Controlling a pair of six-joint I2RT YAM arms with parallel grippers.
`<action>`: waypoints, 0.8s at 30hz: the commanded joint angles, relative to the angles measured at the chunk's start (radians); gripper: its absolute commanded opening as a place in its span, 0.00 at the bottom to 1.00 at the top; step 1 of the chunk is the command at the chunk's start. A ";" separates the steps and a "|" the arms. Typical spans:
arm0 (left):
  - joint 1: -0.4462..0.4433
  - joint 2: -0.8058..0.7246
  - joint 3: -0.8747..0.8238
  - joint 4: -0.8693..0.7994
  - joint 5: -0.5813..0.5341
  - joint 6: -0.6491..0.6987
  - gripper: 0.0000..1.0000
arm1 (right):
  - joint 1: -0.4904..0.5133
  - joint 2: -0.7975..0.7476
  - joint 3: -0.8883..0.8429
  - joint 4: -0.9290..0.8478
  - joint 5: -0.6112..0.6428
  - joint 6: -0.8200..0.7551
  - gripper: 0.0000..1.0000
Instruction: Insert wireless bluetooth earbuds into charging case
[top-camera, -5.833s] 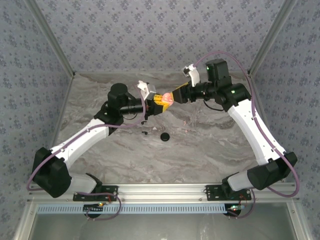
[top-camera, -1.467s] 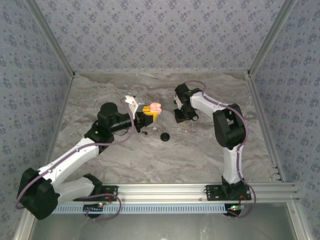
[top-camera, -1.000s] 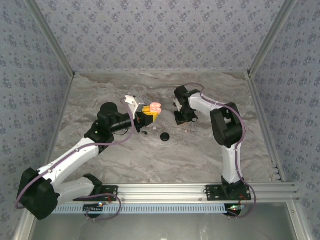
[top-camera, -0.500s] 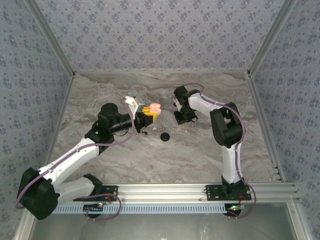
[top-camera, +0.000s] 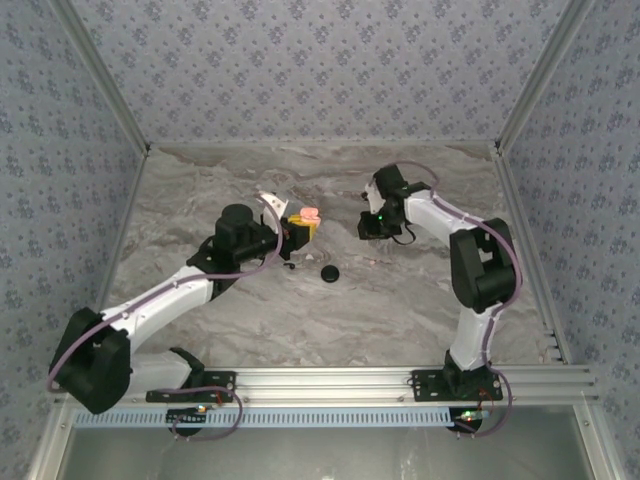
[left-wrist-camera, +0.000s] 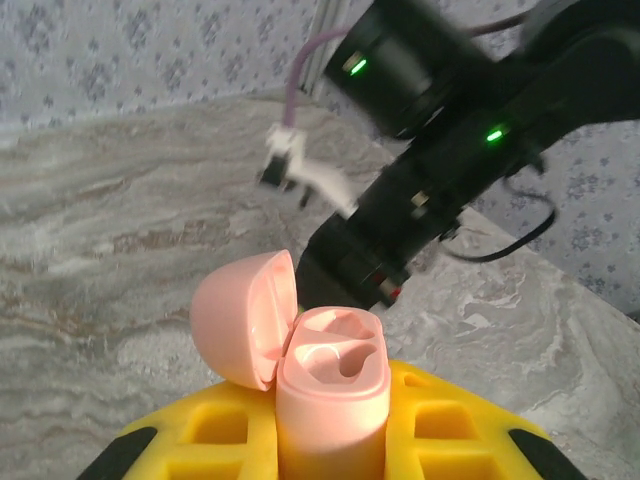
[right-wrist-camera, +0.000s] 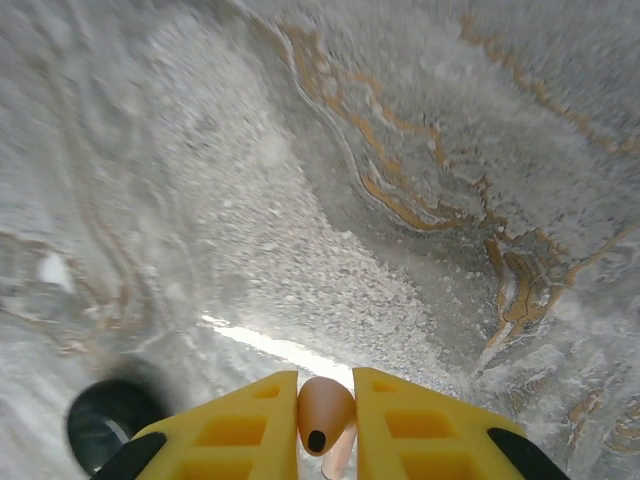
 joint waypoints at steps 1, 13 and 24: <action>0.000 0.038 0.020 0.080 -0.020 -0.070 0.07 | -0.019 -0.079 -0.039 0.086 -0.121 0.055 0.18; 0.000 0.119 -0.005 0.226 0.003 -0.134 0.07 | -0.046 -0.293 -0.060 0.142 -0.221 0.096 0.17; -0.006 0.125 0.003 0.255 0.069 -0.089 0.08 | -0.031 -0.412 0.015 0.133 -0.302 0.115 0.18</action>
